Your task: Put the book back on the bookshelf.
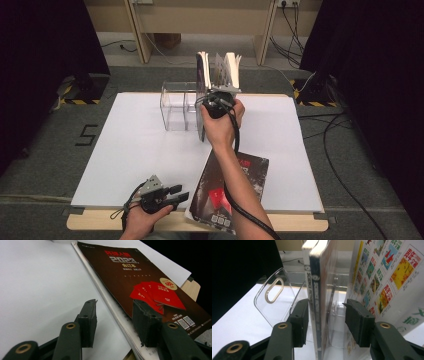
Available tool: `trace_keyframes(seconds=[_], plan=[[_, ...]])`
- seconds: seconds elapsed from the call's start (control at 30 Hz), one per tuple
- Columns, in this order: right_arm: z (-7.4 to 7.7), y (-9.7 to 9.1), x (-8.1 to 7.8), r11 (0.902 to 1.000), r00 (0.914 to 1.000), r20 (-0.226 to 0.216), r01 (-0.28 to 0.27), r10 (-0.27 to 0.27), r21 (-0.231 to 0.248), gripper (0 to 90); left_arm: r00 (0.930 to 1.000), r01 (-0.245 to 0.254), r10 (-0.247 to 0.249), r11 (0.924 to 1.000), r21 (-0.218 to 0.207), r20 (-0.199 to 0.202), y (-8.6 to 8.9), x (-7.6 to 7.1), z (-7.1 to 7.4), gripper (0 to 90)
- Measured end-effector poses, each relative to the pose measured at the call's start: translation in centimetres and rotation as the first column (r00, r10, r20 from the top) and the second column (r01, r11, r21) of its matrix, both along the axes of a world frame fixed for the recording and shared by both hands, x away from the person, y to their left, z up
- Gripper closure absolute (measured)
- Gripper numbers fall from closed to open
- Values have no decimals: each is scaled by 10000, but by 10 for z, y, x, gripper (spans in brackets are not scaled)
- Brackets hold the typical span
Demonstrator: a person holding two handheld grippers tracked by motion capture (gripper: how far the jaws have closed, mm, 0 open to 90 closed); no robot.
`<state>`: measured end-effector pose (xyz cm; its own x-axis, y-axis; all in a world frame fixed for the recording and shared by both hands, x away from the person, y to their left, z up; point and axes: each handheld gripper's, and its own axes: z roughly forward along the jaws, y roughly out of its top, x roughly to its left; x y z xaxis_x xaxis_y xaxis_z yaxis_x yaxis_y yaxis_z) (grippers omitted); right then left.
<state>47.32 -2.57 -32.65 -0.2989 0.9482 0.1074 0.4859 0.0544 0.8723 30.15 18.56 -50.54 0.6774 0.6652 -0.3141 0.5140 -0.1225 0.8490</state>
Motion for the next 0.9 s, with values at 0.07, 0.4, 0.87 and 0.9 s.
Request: trace_keyframes(seconds=[0.07, 0.4, 0.87, 0.9], plan=[[-2, -2, -4, 9999, 10000, -80, -27, 28, 147, 558, 10000, 70, -70, 10000, 16, 4, -1, 1, 0, 538], [-5, -13, -14, 9996, 9996, -268, -124, 131, 264, 594, 9999, 162, -162, 9999, 49, -9, -5, 2, 0, 538], [-16, -32, -23, 10000, 9968, -805, -5, 4, -17, 603, 9996, 282, -281, 9993, 261, -22, -10, 3, -1, 517], [-17, -33, -23, 10000, 9965, -840, 27, -28, -23, 603, 9996, 292, -292, 9989, 374, -11, -11, 4, -1, 515]])
